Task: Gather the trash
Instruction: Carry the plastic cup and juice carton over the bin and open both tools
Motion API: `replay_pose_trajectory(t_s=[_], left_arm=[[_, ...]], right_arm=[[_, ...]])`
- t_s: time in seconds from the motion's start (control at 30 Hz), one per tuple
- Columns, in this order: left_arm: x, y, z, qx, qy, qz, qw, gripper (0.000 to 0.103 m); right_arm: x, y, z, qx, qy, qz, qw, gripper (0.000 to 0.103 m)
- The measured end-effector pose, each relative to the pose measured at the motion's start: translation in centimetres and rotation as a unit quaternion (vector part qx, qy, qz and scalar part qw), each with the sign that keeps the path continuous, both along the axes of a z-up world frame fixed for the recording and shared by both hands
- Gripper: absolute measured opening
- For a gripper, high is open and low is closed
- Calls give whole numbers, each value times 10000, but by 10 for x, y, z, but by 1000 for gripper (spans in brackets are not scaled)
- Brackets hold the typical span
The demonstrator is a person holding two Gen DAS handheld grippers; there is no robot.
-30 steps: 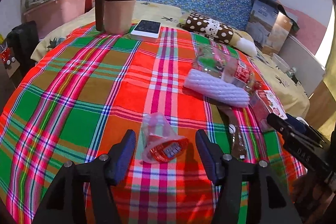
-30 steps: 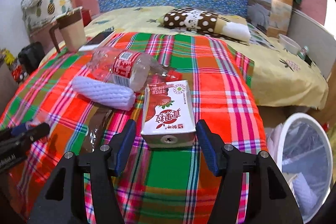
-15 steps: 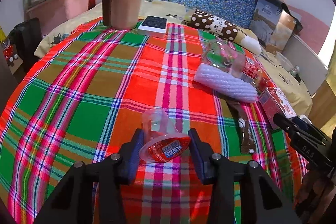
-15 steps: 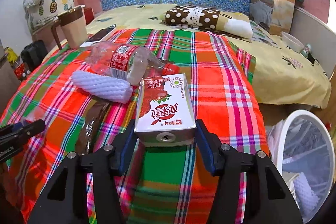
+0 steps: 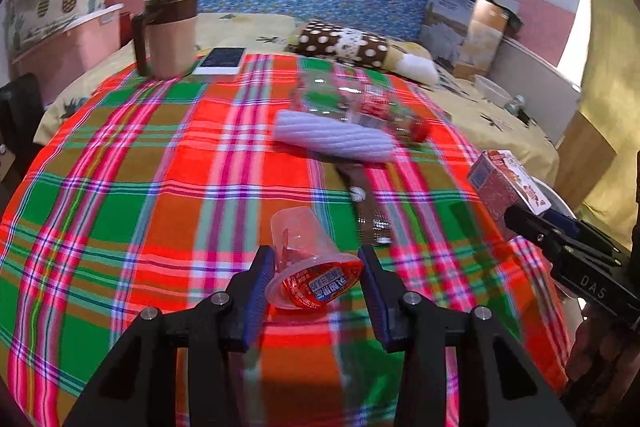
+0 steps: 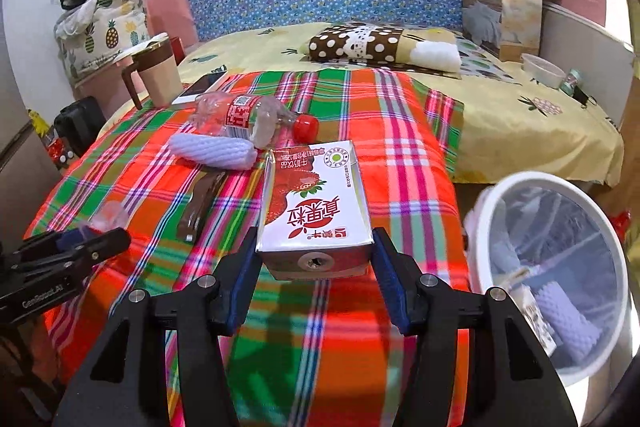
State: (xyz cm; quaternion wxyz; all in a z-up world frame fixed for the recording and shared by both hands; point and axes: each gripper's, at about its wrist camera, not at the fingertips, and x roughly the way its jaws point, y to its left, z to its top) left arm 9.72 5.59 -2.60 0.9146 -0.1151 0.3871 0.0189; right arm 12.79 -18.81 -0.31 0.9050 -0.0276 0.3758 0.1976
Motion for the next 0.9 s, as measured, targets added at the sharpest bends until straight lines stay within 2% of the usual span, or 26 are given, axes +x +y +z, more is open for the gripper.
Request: replay_pose_trajectory(t_s=[0.47, 0.9], left_arm=[[-1, -64, 16, 41, -184, -795, 9967, 43], [20, -123, 26, -31, -315, -1606, 9865, 43]], right_arm=[[-14, -39, 3, 58, -37, -438, 9990, 56], [-19, -93, 4, 97, -112, -1108, 9937, 56]])
